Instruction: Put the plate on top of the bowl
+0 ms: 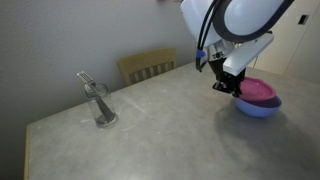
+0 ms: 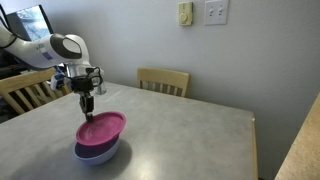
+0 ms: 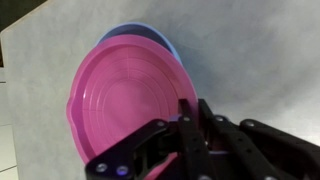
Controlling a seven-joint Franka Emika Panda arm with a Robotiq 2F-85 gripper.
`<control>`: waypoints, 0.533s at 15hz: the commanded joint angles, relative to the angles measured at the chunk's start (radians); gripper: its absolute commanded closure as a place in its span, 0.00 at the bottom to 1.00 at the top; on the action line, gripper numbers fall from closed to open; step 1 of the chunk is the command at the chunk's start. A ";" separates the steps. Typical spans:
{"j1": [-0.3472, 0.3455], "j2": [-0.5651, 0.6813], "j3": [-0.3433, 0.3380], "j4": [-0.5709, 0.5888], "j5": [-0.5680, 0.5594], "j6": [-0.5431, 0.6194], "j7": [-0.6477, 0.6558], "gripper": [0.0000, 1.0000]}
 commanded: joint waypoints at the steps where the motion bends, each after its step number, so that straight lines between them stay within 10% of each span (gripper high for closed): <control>1: -0.014 -0.052 0.009 -0.071 0.021 0.036 0.006 0.97; 8: -0.021 -0.069 0.011 -0.139 0.070 0.074 0.010 0.97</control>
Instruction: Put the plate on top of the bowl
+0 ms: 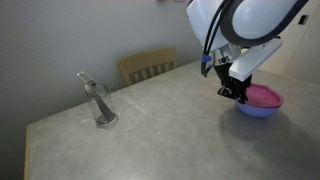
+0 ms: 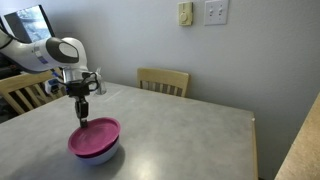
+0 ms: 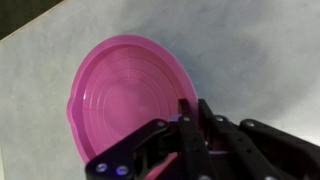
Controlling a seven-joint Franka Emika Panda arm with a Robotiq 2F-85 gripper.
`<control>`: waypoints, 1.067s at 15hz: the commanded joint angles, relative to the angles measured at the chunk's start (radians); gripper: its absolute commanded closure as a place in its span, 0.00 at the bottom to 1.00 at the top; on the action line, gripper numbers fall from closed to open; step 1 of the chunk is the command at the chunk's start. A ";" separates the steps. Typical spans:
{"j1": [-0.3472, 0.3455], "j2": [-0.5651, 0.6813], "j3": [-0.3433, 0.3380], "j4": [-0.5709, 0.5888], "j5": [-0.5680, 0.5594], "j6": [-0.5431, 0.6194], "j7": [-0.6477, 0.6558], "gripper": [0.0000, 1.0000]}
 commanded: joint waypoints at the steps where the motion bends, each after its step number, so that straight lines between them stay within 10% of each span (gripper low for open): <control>1: -0.021 -0.044 0.008 -0.072 0.029 0.044 0.006 0.97; 16: -0.062 -0.095 -0.007 -0.130 0.016 0.070 0.020 0.97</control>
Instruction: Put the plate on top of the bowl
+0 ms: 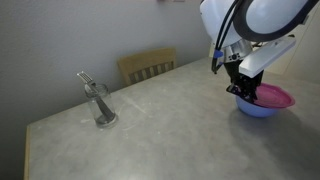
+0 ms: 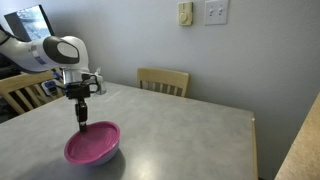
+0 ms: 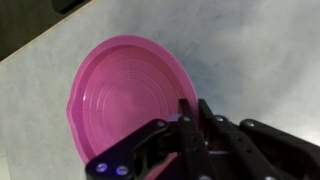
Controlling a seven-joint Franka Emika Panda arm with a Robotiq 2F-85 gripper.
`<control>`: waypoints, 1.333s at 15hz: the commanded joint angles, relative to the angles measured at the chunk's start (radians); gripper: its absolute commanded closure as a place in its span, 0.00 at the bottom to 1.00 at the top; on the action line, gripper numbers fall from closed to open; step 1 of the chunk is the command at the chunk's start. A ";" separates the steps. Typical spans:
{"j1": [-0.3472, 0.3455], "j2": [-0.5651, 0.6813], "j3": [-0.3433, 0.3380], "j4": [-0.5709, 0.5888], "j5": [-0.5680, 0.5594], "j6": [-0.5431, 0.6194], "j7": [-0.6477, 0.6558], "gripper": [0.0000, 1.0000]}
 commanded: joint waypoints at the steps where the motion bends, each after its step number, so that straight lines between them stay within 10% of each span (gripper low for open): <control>1: -0.016 -0.036 0.001 -0.048 0.000 0.042 -0.005 0.97; 15: -0.013 -0.002 0.006 0.022 -0.004 0.013 -0.040 0.97; 16: -0.013 0.000 0.006 0.029 -0.002 0.012 -0.043 0.64; 20: -0.011 0.008 0.008 0.055 0.000 0.005 -0.051 0.42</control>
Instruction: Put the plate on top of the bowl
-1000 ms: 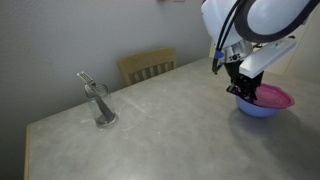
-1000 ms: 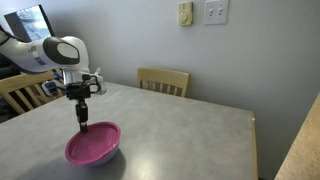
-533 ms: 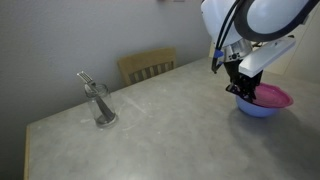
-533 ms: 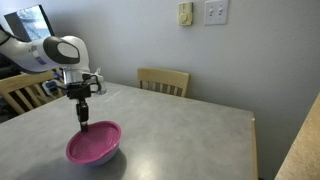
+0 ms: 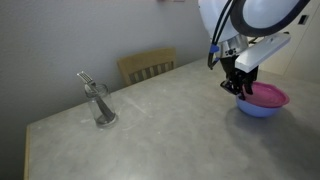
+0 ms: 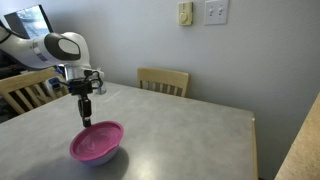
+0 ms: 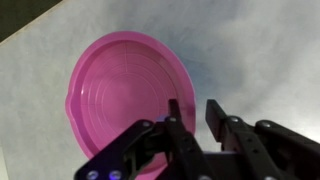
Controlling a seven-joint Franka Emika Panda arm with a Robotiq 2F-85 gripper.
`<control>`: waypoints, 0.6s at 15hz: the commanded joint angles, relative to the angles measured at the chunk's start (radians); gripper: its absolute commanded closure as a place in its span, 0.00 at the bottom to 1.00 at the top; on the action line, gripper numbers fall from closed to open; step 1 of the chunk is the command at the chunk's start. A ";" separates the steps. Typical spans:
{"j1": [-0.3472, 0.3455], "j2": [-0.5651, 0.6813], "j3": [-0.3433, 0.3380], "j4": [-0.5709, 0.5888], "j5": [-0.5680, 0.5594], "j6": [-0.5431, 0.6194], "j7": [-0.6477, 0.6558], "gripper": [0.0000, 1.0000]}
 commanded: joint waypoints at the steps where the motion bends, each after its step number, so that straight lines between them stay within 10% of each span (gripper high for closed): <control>1: -0.007 0.010 0.007 0.032 0.002 -0.015 -0.029 0.34; 5: -0.003 0.003 0.009 0.048 0.001 -0.024 -0.032 0.06; 9: -0.011 -0.018 0.031 0.061 0.042 -0.067 -0.102 0.00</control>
